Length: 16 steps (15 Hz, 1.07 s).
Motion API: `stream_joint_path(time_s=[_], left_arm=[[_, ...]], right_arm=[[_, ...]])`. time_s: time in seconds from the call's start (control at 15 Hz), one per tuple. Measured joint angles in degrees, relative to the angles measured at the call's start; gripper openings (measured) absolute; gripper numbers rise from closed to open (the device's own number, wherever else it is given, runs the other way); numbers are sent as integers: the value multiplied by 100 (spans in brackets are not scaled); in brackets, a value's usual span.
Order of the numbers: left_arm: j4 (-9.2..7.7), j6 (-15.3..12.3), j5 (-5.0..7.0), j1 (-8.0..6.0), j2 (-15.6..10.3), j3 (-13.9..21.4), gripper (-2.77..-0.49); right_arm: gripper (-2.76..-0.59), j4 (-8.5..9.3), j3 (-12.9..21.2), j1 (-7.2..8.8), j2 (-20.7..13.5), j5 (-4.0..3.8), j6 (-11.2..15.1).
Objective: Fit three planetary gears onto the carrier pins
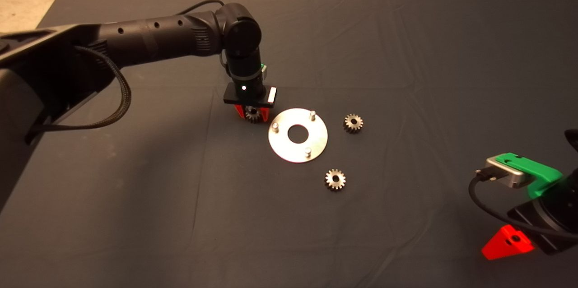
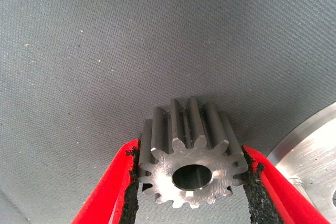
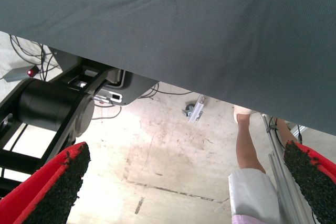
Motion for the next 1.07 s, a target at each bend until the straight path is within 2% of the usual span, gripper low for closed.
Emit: stream_joint_path(time_s=[0.07, 0.53, 0.8, 1.07], left_arm=[[-1, 1, 2, 0, 0, -11, -216], [-15, 4, 2, -2, 0, -77, -223], [-28, 9, -21, -4, -73, -72, -227], [-21, 44, 16, -22, -160, -85, -228]], right_arm=[[-61, 0, 0, 0, -2, 0, 0], [-61, 0, 0, 0, -2, 1, 0], [-61, 0, 0, 0, -16, 0, 0], [-61, 0, 0, 0, -16, 1, 0]])
